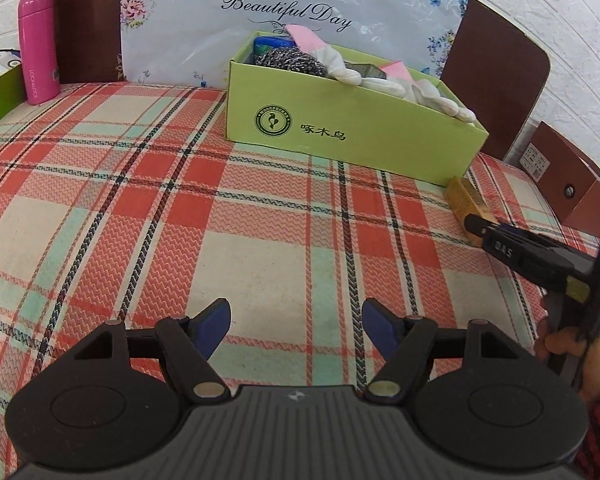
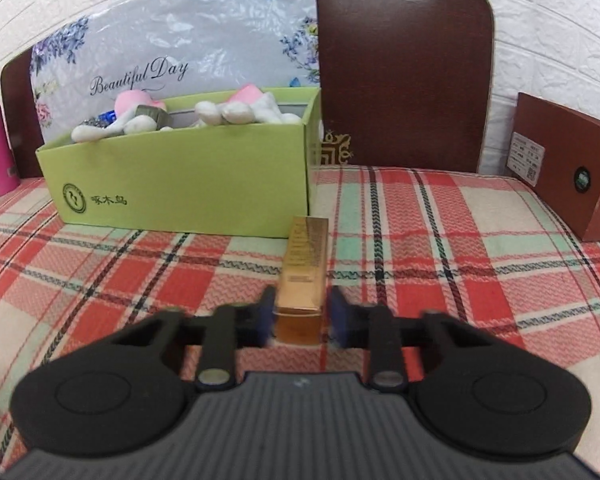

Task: Organize objects
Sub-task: 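Grasp the tan cosmetic box with the left tool, then lift the tan box and lower it into the lime-green box, opening the left tool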

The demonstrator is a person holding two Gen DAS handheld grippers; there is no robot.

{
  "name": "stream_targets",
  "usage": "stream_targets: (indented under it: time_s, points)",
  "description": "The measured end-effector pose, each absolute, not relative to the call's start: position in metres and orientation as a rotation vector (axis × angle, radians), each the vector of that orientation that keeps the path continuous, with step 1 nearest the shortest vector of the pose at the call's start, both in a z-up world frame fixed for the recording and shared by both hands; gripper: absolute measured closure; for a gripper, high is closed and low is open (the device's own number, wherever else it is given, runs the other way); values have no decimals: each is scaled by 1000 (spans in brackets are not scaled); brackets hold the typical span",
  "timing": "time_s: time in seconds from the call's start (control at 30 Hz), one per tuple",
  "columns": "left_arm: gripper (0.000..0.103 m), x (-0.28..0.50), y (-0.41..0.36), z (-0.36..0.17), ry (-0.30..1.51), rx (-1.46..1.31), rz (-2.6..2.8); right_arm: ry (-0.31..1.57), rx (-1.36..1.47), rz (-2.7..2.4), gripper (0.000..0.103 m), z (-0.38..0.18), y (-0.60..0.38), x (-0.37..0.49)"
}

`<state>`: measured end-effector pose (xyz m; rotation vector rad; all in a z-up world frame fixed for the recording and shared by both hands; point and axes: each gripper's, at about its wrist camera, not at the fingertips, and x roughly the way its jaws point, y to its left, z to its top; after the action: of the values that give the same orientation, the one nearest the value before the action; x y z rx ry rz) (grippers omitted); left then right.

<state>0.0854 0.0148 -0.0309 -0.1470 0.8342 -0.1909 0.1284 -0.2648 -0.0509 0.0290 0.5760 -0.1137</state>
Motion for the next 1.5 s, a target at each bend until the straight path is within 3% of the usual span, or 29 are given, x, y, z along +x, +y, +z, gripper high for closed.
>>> stream_targets:
  time_s: [0.23, 0.3, 0.53, 0.63, 0.77, 0.97, 1.07, 1.23, 1.3, 1.4, 1.5]
  points:
    - [28, 94, 13, -35, 848, -171, -200, 550, -281, 100, 78, -48, -205, 75]
    - [28, 95, 9, -37, 855, -174, -209, 548, -250, 141, 64, -49, -199, 59]
    - [28, 106, -19, -29, 833, -160, -300, 586, 33, 188, 57, -38, -216, 43]
    - [28, 118, -34, -24, 818, -146, -341, 607, 56, 133, 56, -40, -223, 46]
    - [28, 140, -58, -18, 835, -114, -414, 610, 42, 133, 47, -40, -217, 46]
    - [30, 167, -97, -26, 900, -11, -488, 633, 13, 116, 47, -48, -206, 53]
    - [58, 179, -99, -35, 950, -13, -487, 631, 28, 92, 47, -47, -207, 58]
    - [57, 180, -93, -42, 959, -61, -488, 640, 27, 61, 47, -49, -205, 74]
    - [49, 179, -94, -42, 949, -44, -472, 640, 24, 53, 47, -49, -204, 75]
    - [48, 179, -100, -42, 940, -7, -466, 640, 19, 51, 49, -49, -204, 76]
    - [54, 178, -102, -42, 939, -2, -483, 634, 16, 63, 66, -48, -203, 76]
